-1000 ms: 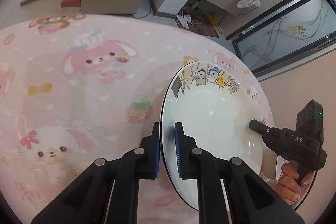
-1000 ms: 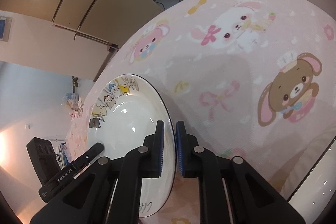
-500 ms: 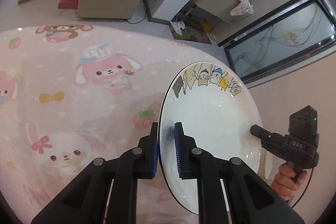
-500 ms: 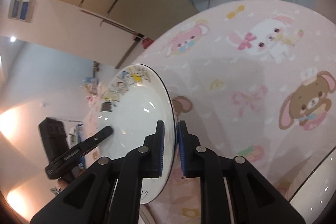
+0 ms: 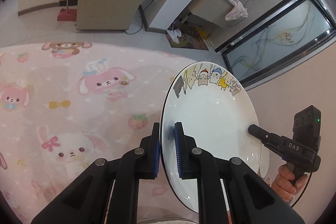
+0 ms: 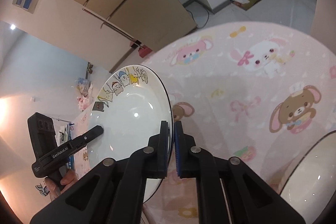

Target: Organize plates and bowls

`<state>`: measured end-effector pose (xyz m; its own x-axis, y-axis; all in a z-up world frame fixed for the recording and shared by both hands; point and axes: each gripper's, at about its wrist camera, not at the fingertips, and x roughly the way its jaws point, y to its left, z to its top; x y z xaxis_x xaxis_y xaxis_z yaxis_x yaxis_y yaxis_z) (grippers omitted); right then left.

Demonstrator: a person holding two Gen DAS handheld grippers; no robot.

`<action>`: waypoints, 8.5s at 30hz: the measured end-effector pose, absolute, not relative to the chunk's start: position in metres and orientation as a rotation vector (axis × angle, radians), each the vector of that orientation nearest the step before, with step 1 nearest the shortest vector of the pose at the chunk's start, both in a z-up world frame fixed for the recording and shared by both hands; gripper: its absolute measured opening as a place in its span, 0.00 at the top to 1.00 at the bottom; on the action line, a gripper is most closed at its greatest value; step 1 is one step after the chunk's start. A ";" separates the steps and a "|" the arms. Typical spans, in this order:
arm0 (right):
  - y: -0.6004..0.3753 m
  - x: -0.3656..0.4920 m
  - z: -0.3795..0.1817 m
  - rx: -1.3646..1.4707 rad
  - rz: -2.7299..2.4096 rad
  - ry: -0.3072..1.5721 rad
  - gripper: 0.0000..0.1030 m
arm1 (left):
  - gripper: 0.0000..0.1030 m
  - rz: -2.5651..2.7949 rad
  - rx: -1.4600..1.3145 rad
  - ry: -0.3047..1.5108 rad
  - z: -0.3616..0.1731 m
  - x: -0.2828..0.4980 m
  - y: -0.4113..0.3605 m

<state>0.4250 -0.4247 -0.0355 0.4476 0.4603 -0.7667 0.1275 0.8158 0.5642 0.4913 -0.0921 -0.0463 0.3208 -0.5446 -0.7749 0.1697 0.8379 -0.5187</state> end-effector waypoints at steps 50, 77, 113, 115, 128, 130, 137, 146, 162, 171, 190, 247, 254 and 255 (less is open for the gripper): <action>-0.310 0.225 0.029 0.450 0.542 1.000 0.93 | 0.88 -0.471 -0.307 0.963 0.041 0.222 0.036; -0.299 0.226 -0.049 0.353 0.409 1.131 0.91 | 0.88 -0.494 -0.265 1.113 -0.061 0.224 0.022; -0.307 0.227 -0.061 0.356 0.387 1.164 0.88 | 0.82 -0.433 -0.145 1.225 -0.064 0.244 -0.005; -0.307 0.227 -0.062 0.358 0.383 1.166 0.88 | 0.82 -0.430 -0.153 1.237 -0.067 0.248 -0.005; -0.300 0.225 -0.061 0.303 0.364 1.153 0.85 | 0.81 -0.418 -0.138 1.225 -0.069 0.260 -0.005; -0.299 0.224 -0.061 0.294 0.361 1.151 0.85 | 0.81 -0.417 -0.139 1.227 -0.069 0.262 -0.005; -0.297 0.223 -0.061 0.278 0.358 1.144 0.85 | 0.81 -0.411 -0.134 1.227 -0.070 0.266 -0.006; -0.293 0.222 -0.061 0.259 0.368 1.141 0.81 | 0.80 -0.395 -0.126 1.228 -0.069 0.269 -0.006; -0.286 0.205 -0.053 0.134 0.327 1.079 0.81 | 0.77 -0.419 0.014 1.216 -0.059 0.241 -0.017; -0.275 0.198 -0.052 0.018 0.300 1.032 0.79 | 0.72 -0.390 0.181 1.228 -0.058 0.242 -0.035; -0.270 0.194 -0.055 -0.009 0.333 1.012 0.79 | 0.76 -0.249 0.389 1.207 -0.060 0.234 -0.051; -0.280 0.172 -0.030 0.064 0.389 0.797 0.65 | 0.19 -0.203 -0.031 0.555 -0.034 0.159 0.010; -0.290 0.151 -0.003 0.061 0.286 0.535 0.33 | 0.15 -0.171 0.012 0.444 -0.020 0.144 0.010; -0.291 0.149 0.000 0.062 0.274 0.508 0.32 | 0.14 -0.166 0.019 0.418 -0.018 0.140 0.009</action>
